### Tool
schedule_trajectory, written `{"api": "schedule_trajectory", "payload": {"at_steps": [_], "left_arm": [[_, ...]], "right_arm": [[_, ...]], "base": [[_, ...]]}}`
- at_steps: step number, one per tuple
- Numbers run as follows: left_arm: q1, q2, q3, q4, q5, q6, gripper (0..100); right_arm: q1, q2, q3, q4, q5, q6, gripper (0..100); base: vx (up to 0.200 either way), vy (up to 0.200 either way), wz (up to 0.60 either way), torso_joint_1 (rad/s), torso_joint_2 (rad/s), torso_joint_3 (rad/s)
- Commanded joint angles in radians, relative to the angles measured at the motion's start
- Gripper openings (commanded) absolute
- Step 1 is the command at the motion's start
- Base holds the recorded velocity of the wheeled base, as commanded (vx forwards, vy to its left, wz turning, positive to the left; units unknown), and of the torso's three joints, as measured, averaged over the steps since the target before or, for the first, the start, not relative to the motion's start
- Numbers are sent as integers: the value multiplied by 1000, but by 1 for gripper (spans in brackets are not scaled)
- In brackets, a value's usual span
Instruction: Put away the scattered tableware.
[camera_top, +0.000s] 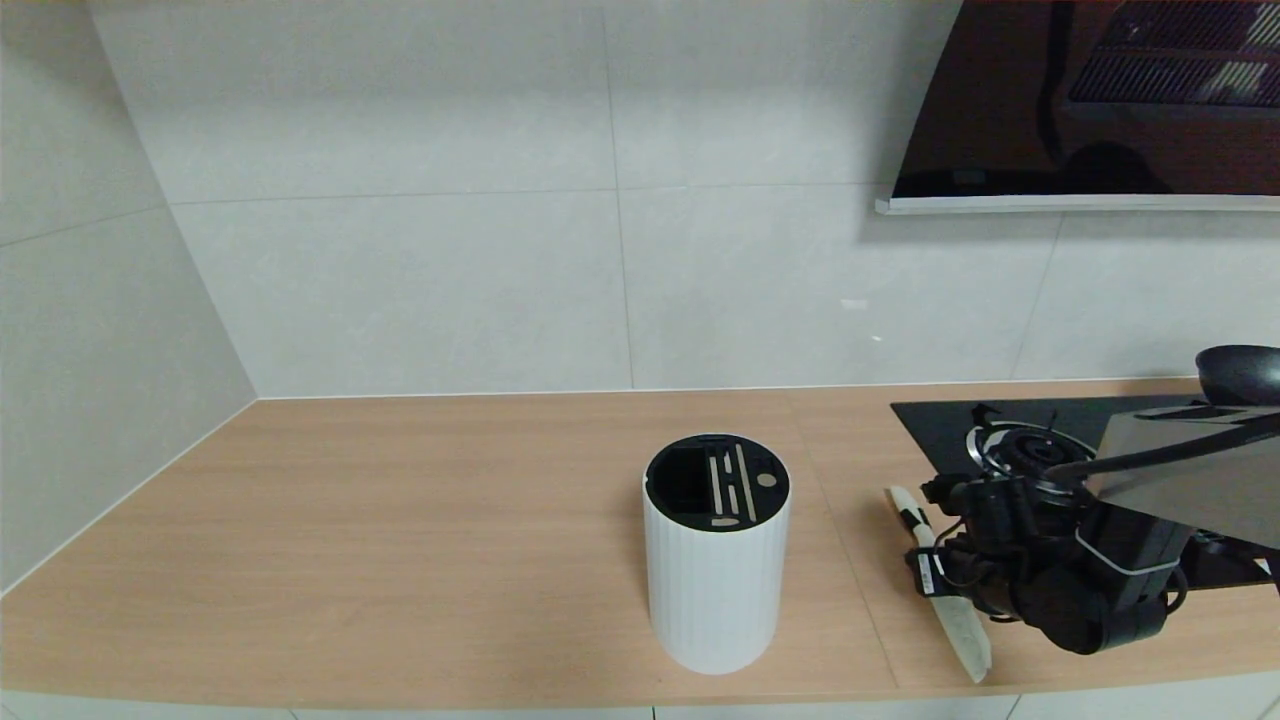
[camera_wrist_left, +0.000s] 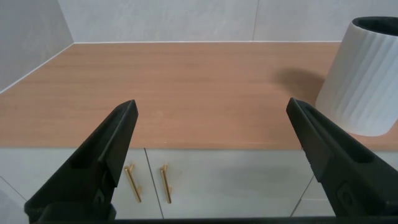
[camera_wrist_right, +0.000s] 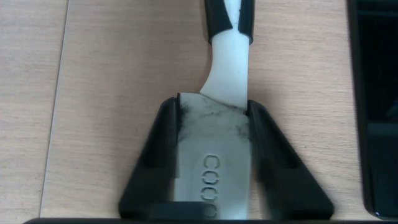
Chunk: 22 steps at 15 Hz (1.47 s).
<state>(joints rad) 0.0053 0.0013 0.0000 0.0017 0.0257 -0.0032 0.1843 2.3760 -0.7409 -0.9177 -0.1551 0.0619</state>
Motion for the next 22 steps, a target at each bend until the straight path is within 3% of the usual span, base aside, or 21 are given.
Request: {"api": "schedule_trajectory", "payload": {"at_steps": [1,10,12,14,20,22], "left_arm": [[-1,0,0,0,0,0,100],[1,0,0,0,0,0,100],[1,0,0,0,0,17,100],[1,0,0,0,0,0,100],[1,0,0,-3,0,15,100],[-2,0,-77,1,-29,11,100]], "right_arm": [[1,-1,0,0,0,-1,0],[7,-189,43,5,-34,26,0],[18,-248,64,6,-34,26,0],[27,-288,78,10,-34,26,0],[27,-366,118,0,-34,19,0],[27,-442,112,5,-34,18,0]], "base": [[0,0,0,0,0,0],[0,0,0,0,0,0],[0,0,0,0,0,0],[0,0,0,0,0,0],[0,0,0,0,0,0],[0,0,0,0,0,0]]}}
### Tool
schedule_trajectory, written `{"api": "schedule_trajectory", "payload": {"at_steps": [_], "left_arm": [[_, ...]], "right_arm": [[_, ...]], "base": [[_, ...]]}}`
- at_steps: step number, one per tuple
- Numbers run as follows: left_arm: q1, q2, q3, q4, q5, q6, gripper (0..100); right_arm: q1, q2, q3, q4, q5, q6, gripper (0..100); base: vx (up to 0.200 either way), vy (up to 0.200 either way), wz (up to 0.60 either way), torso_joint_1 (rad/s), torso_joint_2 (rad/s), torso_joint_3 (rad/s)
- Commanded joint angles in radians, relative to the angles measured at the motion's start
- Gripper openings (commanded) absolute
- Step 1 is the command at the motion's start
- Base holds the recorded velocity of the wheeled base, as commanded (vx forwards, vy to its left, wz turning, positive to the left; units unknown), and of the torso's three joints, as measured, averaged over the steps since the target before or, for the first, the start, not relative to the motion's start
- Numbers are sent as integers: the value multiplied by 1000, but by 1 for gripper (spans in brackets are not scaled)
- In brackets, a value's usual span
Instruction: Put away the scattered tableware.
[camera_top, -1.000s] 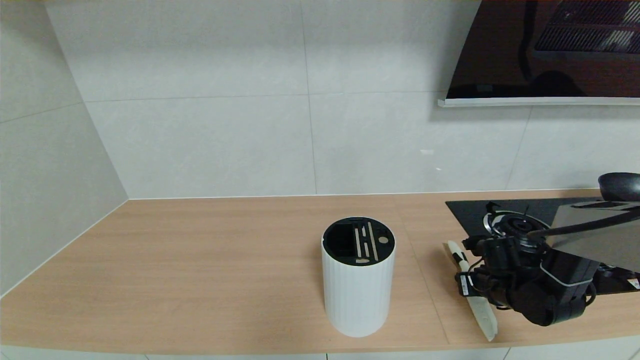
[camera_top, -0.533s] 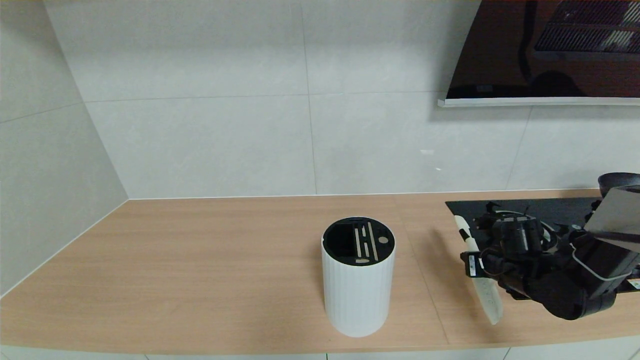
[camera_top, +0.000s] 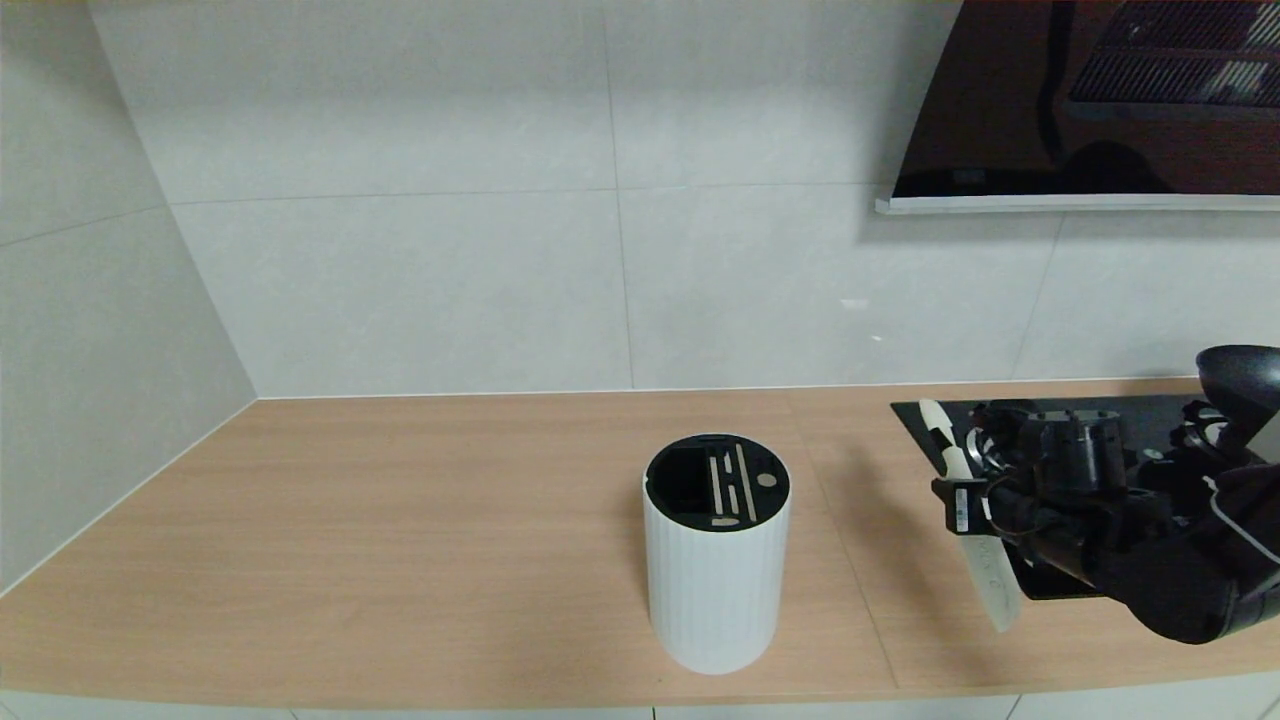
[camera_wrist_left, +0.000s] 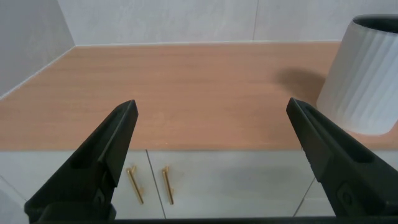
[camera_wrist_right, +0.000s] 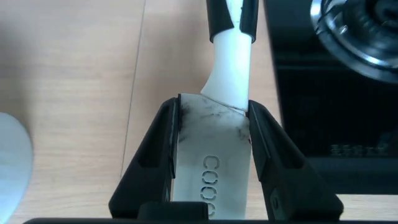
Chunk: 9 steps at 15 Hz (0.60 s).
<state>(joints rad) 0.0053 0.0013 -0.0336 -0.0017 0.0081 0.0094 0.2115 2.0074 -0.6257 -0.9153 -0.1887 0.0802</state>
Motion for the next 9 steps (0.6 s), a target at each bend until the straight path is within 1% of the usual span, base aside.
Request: {"api": "schedule_trajectory", "payload": {"at_steps": [1,3,4,5,6,7,8,9], "left_arm": [[-8,25,-106,39,-79,-2,100],[-41,163,-275,118,-244,-3,100],[-41,163,-275,118,-244,-3,100],[-48,370,-416,129,-381,-6,100],[-48,503,-489,127,-439,-17,100],[-48,588,-535,124,-465,-25,100],[-48,755,-623,104,-497,-40,100],[-51,876,-672,69,-505,-55,100]], "right_arm": [[0,-111,-6,7,0,0,0],[0,-188,-32,36,8,-2,0],[0,-188,-32,36,8,-2,0],[26,-237,-137,147,9,-2,0],[52,-251,-209,216,9,-2,0],[78,-254,-249,245,9,0,0],[123,-257,-299,273,6,0,0],[160,-257,-330,276,6,-2,0]], "base": [[0,0,0,0,0,0],[0,0,0,0,0,0],[0,0,0,0,0,0],[0,0,0,0,0,0],[0,0,0,0,0,0],[0,0,0,0,0,0],[0,0,0,0,0,0],[0,0,0,0,0,0]]}}
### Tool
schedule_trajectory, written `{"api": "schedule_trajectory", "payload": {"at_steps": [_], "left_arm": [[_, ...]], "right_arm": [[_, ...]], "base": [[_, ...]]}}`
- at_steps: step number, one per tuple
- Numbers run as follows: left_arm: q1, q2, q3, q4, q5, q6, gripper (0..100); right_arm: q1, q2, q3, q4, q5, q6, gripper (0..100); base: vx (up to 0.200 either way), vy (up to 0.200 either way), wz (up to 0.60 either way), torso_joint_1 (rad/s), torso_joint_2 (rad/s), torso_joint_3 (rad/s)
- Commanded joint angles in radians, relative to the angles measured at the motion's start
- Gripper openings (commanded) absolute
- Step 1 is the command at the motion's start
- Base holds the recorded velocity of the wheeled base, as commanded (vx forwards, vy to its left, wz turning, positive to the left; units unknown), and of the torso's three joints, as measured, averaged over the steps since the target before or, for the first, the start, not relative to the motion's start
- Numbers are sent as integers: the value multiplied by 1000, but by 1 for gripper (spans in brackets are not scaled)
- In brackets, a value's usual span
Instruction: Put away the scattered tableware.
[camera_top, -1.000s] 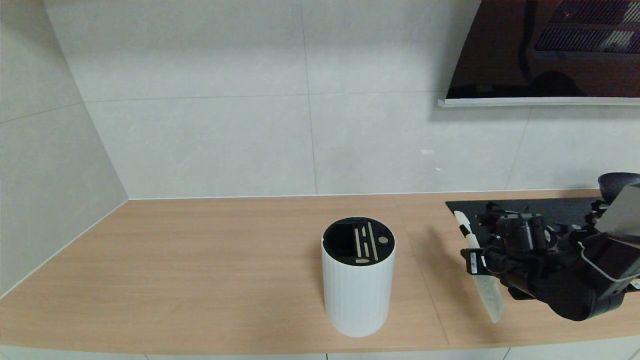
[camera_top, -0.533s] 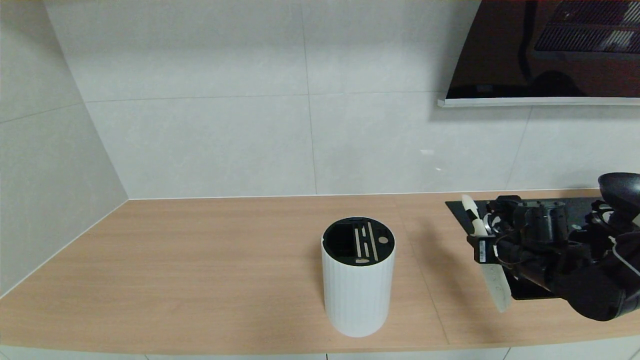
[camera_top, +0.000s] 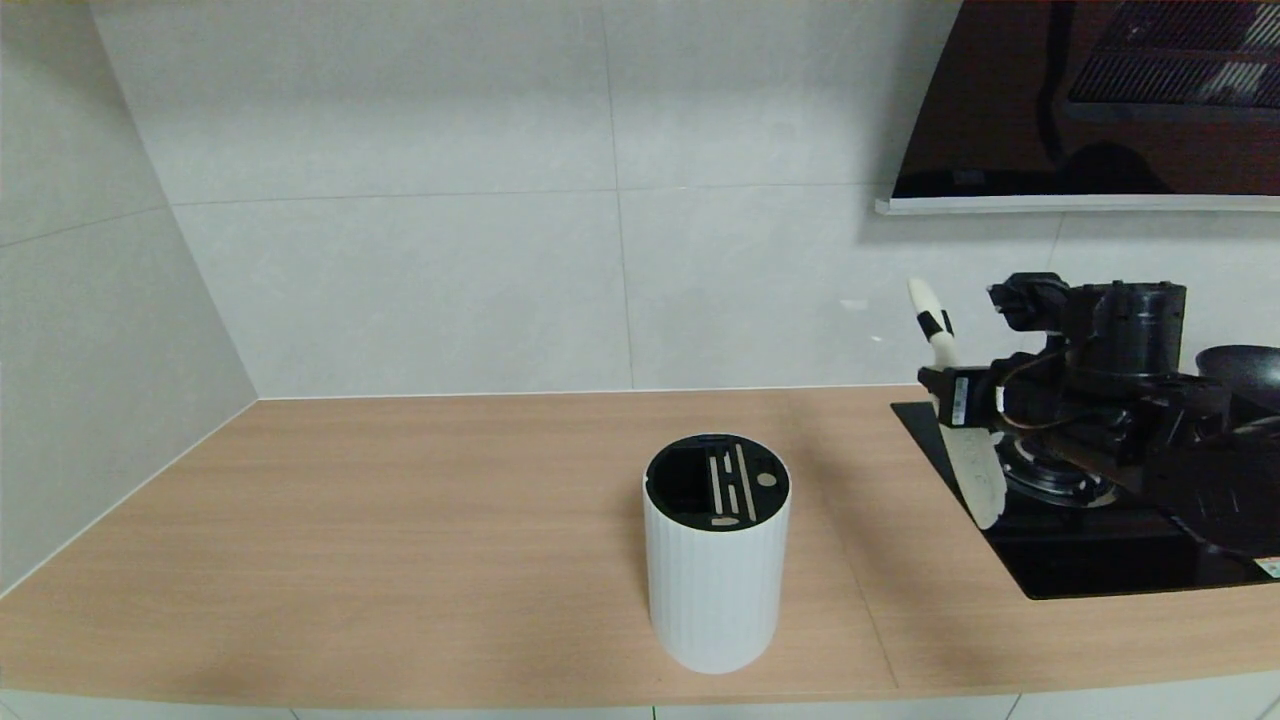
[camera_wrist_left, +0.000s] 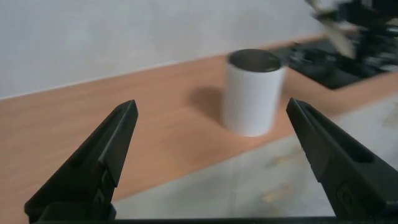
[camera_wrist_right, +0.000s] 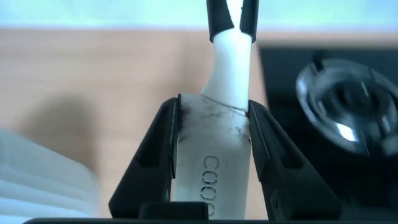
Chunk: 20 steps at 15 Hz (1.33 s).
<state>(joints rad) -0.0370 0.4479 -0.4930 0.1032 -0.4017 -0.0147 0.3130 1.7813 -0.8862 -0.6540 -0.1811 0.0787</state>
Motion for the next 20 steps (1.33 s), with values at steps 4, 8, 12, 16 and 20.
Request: {"api": "schedule_trajectory", "payload": {"at_steps": [4,8,12,16,20], "left_arm": [[-218,808,-271,-375,-85,-240,100],[-346,985,-194,-746,-37,-441,100],[-443,1000,-177,-902,-45,-689,100],[-521,1094,-179,-958,-34,-725,100],[-555,1147,-176,-1039,14,-722,100]], "right_arm": [[198,-60,-103,57,-5,1,0],[313,-95,-69,68,-26,3,0],[416,-105,-51,56,-61,10,0],[518,-109,-43,56,-83,29,0],[601,-100,-42,56,-83,62,0]], "base": [[0,0,0,0,0,0],[0,0,0,0,0,0],[0,0,0,0,0,0],[0,0,0,0,0,0],[0,0,0,0,0,0]]}}
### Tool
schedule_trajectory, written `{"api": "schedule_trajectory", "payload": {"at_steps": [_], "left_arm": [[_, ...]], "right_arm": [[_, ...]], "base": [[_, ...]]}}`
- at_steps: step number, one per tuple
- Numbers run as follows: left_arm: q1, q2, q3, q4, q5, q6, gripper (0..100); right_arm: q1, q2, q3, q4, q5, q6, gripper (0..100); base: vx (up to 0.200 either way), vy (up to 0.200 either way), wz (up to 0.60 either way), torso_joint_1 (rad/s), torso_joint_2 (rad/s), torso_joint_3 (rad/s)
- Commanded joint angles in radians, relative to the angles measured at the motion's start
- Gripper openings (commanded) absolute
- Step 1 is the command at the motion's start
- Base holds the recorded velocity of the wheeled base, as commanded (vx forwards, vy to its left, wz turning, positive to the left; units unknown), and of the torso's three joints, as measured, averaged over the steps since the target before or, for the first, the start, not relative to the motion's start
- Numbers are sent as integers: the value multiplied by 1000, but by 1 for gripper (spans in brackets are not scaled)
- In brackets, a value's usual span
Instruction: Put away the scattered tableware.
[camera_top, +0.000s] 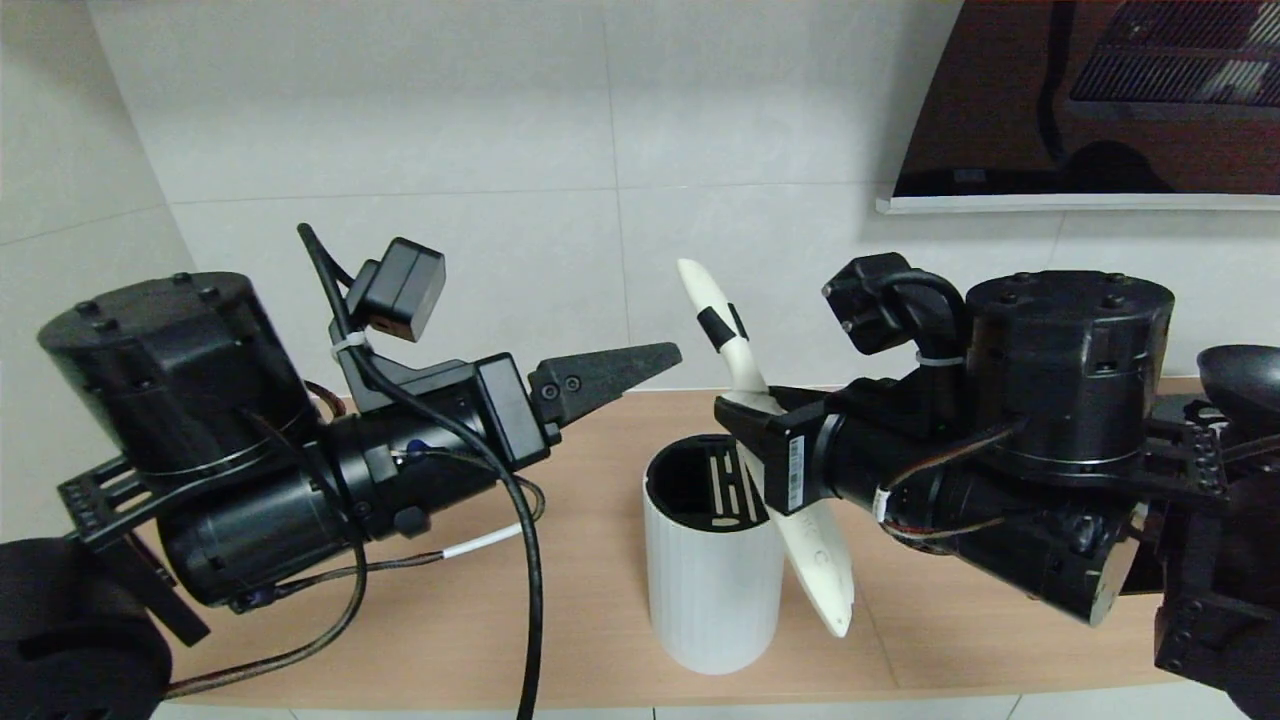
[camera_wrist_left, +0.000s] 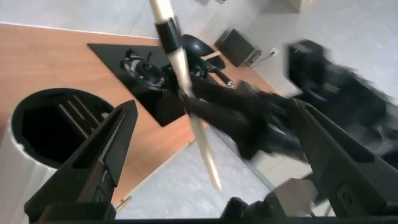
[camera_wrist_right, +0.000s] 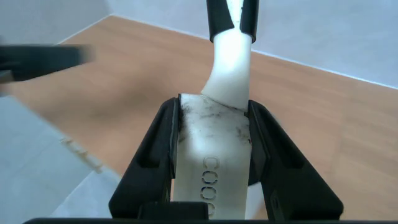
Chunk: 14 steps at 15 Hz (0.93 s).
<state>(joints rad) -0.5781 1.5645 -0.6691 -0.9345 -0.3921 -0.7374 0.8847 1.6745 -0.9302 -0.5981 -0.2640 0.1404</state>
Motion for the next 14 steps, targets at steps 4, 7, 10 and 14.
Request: {"api": "schedule_trajectory", "payload": {"at_steps": [4,7,10,14], "left_arm": [[-42,40,-7,-4,27,1,100],[-42,63,-24,-37,55,1,100],[-46,98,-27,-75,59,1,100],[-46,98,-27,-79,59,1,100]], "right_arm": [[82,5,14,-2,2,7,0],[106,5,24,-3,3,10,0],[125,7,44,-34,3,7,0],[134,5,54,-45,5,5,0]], "base": [[0,0,0,0,0,0],[0,0,0,0,0,0],[0,0,0,0,0,0],[0,0,0,0,0,0]]}}
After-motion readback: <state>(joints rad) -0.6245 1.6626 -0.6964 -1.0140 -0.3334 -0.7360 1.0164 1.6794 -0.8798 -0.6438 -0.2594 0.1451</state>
